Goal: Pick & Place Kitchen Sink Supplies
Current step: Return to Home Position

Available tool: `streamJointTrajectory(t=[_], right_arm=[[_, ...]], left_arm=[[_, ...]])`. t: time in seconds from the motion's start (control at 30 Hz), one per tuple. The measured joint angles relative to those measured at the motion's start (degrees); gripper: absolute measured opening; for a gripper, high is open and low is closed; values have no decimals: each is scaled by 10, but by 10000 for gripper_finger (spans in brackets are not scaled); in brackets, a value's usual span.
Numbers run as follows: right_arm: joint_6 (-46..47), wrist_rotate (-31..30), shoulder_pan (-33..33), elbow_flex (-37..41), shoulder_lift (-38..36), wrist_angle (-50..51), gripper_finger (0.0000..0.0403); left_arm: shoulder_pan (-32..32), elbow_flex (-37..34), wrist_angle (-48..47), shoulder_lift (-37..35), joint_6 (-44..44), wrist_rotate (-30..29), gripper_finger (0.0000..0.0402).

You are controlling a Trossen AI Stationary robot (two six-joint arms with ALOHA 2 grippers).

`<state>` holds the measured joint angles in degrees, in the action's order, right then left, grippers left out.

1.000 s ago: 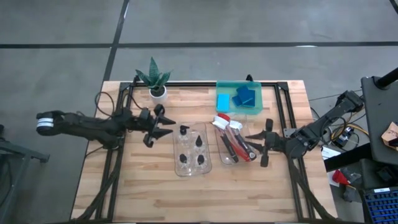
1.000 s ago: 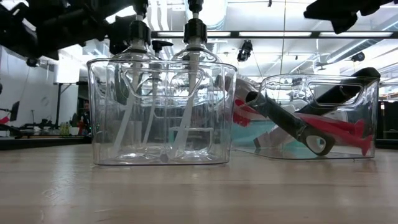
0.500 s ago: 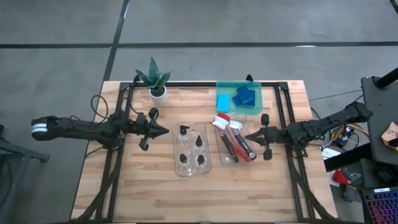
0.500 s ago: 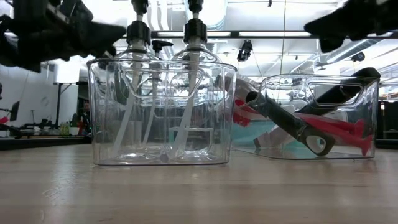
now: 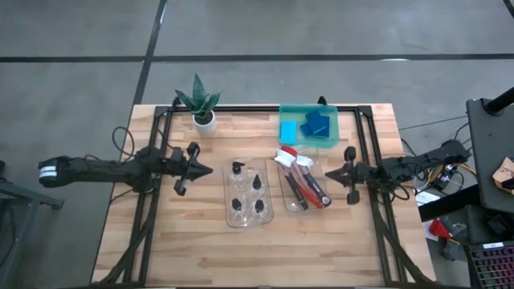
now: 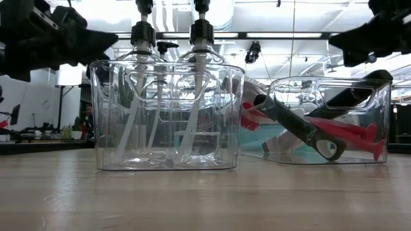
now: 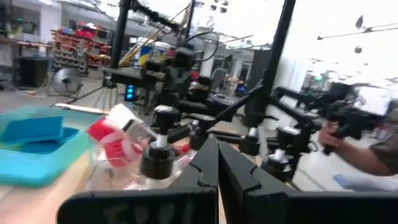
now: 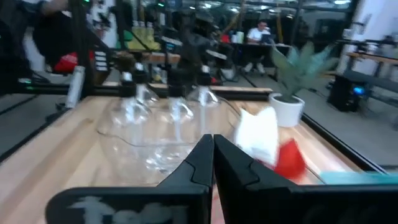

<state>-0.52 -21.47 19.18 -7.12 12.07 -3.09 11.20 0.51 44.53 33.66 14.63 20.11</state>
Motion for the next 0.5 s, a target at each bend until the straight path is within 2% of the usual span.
streamJointTrajectory(t=[0.13,0.27,0.5], right_arm=[[3,-22,0,2,-56,60,8],[2,4,0,-4,-118,116,8],[-3,20,0,3,-119,151,8]], left_arm=[[-16,0,-6,-22,9,12,0],[-27,0,-33,-47,0,15,0],[-27,-1,-124,-100,-26,15,0]])
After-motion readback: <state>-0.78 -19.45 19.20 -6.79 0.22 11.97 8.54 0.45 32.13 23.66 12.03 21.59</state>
